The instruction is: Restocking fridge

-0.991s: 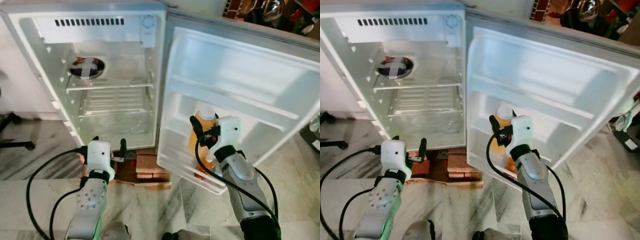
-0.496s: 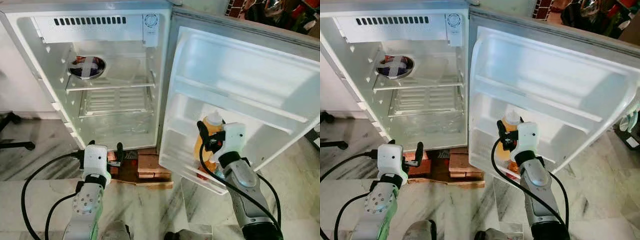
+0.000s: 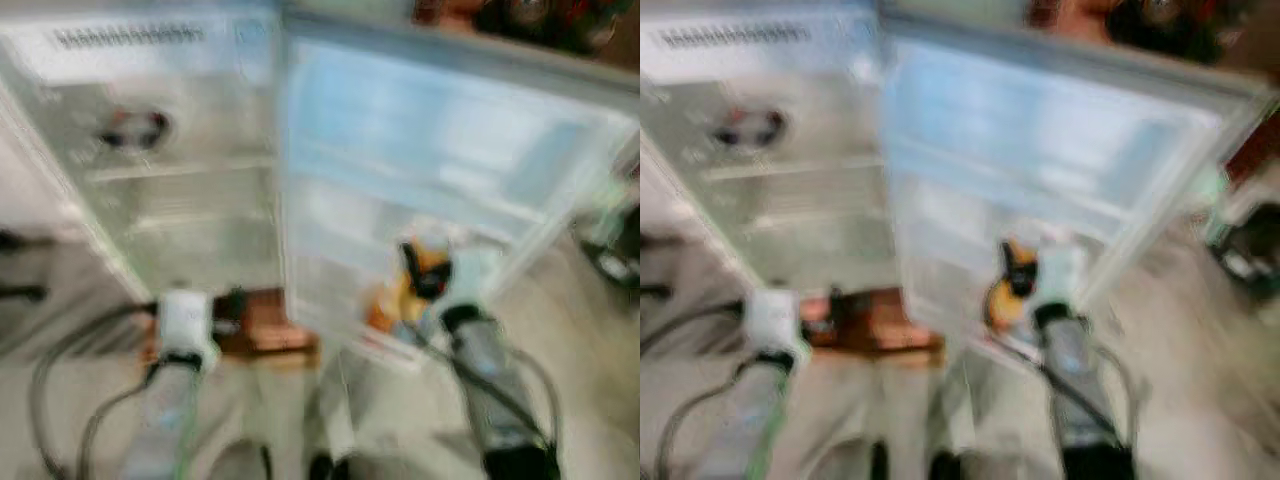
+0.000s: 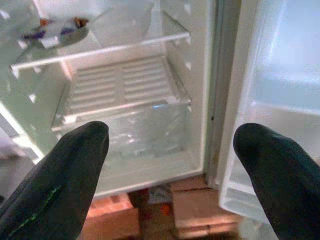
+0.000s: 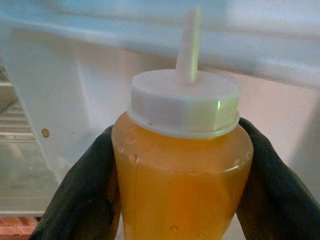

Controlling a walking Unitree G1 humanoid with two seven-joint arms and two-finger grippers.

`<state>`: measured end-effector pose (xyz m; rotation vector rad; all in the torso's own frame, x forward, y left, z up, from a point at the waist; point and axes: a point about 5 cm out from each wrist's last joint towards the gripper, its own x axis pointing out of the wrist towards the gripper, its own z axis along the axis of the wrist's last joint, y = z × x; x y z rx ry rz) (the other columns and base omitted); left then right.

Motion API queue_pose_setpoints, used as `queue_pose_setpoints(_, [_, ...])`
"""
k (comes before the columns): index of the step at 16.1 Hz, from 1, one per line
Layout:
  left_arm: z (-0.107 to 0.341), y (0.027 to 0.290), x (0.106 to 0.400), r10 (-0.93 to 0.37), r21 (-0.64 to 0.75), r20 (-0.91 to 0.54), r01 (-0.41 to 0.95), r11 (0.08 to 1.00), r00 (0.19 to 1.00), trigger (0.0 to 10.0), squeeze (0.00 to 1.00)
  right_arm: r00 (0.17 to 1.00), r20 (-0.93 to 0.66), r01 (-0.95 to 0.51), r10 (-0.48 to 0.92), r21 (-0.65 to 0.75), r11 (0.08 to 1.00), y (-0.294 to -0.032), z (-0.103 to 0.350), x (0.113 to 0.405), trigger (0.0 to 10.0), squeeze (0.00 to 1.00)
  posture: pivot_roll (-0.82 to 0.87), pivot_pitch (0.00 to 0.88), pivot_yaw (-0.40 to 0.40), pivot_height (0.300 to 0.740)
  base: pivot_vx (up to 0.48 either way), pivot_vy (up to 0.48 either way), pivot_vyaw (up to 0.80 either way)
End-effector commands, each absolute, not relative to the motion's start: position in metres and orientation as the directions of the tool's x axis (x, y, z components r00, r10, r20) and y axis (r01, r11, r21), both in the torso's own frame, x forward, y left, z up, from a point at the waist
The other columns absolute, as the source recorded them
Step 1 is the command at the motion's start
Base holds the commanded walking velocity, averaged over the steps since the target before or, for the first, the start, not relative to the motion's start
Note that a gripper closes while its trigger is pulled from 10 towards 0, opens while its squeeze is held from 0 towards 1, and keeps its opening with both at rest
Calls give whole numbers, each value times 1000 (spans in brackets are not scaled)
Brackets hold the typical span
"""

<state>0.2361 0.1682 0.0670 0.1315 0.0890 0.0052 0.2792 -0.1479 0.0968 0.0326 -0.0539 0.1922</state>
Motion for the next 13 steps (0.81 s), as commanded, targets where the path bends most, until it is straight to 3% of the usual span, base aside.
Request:
queue_pose_setpoints(1, [71, 164, 239, 11, 114, -68, -3, 993, 998, 10000, 0, 983, 52, -176, 176, 11, 984, -156, 97, 278, 10000, 0, 145, 145, -64, 740, 0, 0, 0])
queue_pose_setpoints(6, [79, 175, 249, 31, 149, -40, -25, 989, 999, 10000, 0, 977, 73, -202, 200, 19, 979, -148, 102, 280, 10000, 0, 150, 150, -65, 740, 0, 0, 0])
queue_pose_setpoints(9, [72, 177, 239, 58, 141, -79, -46, 989, 995, 10000, 0, 978, 68, -199, 197, 31, 980, -147, 99, 275, 10000, 0, 149, 160, -58, 740, 0, 0, 0])
queue_pose_setpoints(13, [69, 173, 236, 34, 120, -83, -24, 992, 996, 10000, 0, 980, 62, -190, 188, 26, 981, -148, 97, 275, 10000, 0, 153, 161, -60, 740, 0, 446, 0])
